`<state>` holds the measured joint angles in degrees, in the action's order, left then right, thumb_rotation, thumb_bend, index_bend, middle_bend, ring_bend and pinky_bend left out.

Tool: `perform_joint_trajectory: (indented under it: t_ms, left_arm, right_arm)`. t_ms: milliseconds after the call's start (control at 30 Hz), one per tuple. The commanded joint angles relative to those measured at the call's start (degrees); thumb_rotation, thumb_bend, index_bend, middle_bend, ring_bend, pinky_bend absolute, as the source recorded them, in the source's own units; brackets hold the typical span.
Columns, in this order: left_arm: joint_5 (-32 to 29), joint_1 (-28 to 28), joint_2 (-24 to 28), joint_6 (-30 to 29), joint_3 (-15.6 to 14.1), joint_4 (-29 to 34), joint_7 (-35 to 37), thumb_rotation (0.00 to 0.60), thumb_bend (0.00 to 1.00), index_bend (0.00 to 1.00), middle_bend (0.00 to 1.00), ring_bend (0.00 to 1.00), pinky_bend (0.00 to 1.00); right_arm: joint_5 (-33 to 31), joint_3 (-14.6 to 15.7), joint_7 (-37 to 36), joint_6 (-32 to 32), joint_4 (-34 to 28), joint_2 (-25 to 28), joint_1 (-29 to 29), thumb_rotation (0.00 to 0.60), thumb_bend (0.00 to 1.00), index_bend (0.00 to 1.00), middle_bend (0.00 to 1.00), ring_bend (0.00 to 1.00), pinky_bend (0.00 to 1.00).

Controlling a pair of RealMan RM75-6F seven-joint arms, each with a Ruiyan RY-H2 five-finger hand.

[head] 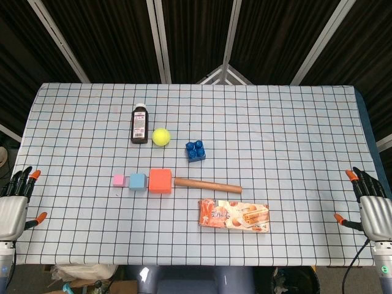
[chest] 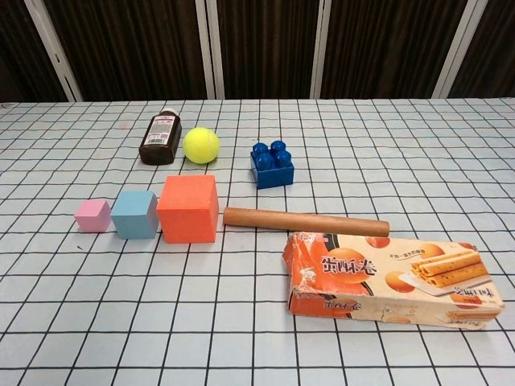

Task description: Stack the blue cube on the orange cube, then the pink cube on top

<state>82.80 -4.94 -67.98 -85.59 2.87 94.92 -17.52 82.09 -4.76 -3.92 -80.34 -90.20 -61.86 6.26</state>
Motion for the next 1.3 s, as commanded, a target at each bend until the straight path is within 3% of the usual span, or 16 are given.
perform_joint_trajectory:
  t_ms: [33,800,933,1033,1200,1300]
  left_arm:
    - [0.07,-0.01,-0.03,-0.02,-0.05,0.0,-0.11,0.6,0.04,0.0,0.01,0.06,0.19]
    - [-0.99,-0.72,0.27,2.05,0.04,-0.47,1.54,0.6,0.04,0.0,0.03,0.06,0.19]
    - [-0.67,-1.08,-0.1,2.11,0.24,-0.86,1.79,0.6,0.04,0.0,0.11,0.07,0.19]
    - [1.48,-1.7,-0.87,1.63,0.26,-1.34,3.6,0.6,0.04,0.01,0.26,0.18,0.24]
    - [4.85,-4.28,-1.83,1.8,1.67,-0.87,7.34,0.6,0.04,0.08,0.6,0.55,0.6]
    - [3.43,-6.71,-1.46,4.91,3.12,1.72,4.24,0.6,0.04,0.13,0.73,0.68,0.72]
  right_arm:
    - [0.11,0.04,0.19,-0.06,-0.08,-0.01,-0.01,0.6,0.13,0.0,0.01,0.03,0.1]
    - [0.59,0.73,1.92,0.77,-0.93,-0.01,0.23,0.6,0.13,0.0,0.01,0.03,0.1]
    - [0.44,0.73,1.75,0.84,-1.05,0.16,0.19,0.6,0.13,0.0,0.01,0.03,0.1]
    - [0.72,0.82,1.12,0.4,-0.99,0.29,-0.06,0.6,0.13,0.0,0.01,0.03,0.1]
    - [0.74,0.9,-0.12,0.72,-0.69,0.57,-0.07,0.6,0.13,0.0,0.01,0.03,0.1]
    - [0.93,0.9,-0.72,0.7,-0.49,0.69,-0.03,0.6,0.13,0.0,0.01,0.03,0.1]
